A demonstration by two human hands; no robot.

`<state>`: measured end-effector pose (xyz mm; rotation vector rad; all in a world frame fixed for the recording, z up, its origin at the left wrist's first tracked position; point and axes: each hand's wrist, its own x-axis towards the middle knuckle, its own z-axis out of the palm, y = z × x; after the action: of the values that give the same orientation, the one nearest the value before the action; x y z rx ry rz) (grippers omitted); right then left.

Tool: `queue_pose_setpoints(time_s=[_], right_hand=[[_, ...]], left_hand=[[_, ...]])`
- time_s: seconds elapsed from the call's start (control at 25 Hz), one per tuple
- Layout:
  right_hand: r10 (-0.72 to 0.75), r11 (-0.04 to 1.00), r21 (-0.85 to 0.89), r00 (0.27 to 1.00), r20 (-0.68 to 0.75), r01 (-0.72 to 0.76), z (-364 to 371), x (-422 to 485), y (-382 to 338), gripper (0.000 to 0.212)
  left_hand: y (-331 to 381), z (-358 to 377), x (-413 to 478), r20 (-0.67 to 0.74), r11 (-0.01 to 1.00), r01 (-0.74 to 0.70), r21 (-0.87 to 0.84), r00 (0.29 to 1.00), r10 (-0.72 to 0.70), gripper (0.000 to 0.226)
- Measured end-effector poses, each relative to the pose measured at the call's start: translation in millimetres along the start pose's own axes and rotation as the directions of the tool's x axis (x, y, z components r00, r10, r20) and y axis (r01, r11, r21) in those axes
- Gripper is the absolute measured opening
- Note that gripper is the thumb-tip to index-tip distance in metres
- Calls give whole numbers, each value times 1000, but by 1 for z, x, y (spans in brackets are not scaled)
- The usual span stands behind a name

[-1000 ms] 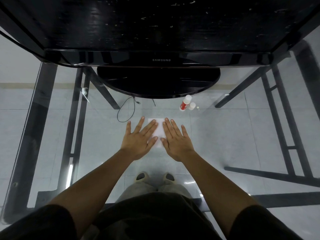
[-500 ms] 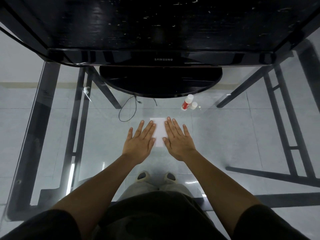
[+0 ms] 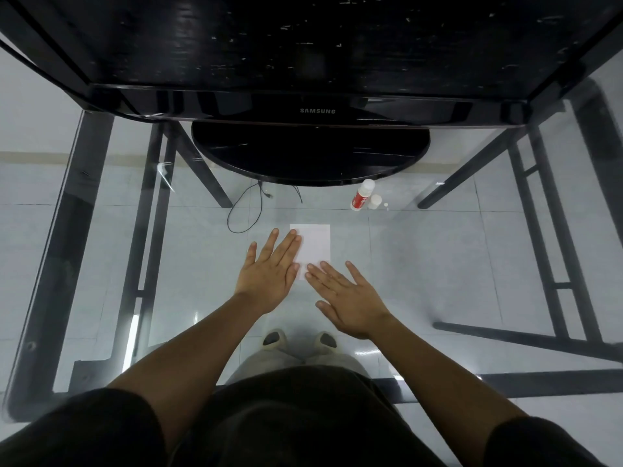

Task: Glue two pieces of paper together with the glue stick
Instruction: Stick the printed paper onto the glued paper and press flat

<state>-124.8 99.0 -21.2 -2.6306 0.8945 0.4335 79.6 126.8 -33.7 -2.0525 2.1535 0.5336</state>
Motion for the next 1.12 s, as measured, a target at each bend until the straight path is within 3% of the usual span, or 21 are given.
queue_pose_setpoints(time_s=[0.28,0.44,0.64,0.88,1.0,1.12], right_hand=[[135,990,39,991,-14,-134,-4,1,0,65],[71,997,16,997,-2,-71,-5,8,-2,67],[211,977,40,977,-30,-209,-12,8,15,73],[92,995,49,996,-11,-91,-9,14,-2,71],[213,975,65,976,-36,-211,-13,16,11,62],[237,969,85,970,-52,-232,-12,18,8,62]], left_hand=[[1,-2,1,12,1000,11,19,1000,-12,54],[1,-2,0,9,1000,0,12,1000,0,53],[1,-2,-1,1,1000,4,-6,1000,-4,53],[0,-2,-1,4,1000,-5,11,1000,5,54],[1,-1,-1,-1,1000,2,-8,1000,-2,55],[1,-1,-1,-6,1000,3,3,1000,-3,55]])
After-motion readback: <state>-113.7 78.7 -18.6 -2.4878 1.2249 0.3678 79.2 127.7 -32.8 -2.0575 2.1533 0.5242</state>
